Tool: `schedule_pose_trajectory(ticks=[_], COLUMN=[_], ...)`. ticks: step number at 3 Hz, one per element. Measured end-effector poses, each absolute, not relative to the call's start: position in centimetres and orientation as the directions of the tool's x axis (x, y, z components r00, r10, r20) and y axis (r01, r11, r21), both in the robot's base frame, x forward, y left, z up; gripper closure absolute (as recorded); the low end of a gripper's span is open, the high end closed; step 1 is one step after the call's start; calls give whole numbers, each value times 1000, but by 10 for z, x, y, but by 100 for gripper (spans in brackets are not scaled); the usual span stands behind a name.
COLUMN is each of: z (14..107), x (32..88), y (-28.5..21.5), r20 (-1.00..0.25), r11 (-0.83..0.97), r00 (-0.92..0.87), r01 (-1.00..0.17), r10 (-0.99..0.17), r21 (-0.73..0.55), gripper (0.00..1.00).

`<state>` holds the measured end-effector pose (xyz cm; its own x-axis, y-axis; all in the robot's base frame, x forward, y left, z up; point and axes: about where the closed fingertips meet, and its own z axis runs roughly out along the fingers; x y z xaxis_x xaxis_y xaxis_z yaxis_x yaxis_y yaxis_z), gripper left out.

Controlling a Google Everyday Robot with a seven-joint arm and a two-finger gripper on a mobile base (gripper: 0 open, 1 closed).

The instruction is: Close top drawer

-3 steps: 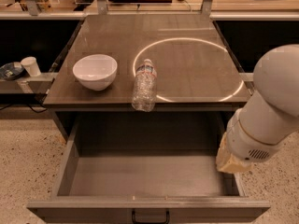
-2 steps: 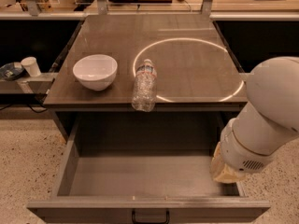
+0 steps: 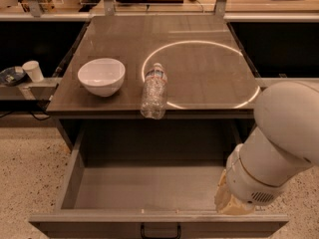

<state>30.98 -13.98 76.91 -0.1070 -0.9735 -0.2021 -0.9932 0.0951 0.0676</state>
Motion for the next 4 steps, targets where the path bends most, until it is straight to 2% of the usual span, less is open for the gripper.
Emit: schedule_pose_trajectory(ticks=[2,4], z=[725,698], x=[266,257], y=[-116,-111], r20=[-178,-175], r11=[55,69], r00=[-81,-93], r01=[-988,-988], r10=[-981,-980], r21=[146,139], gripper=[100,100])
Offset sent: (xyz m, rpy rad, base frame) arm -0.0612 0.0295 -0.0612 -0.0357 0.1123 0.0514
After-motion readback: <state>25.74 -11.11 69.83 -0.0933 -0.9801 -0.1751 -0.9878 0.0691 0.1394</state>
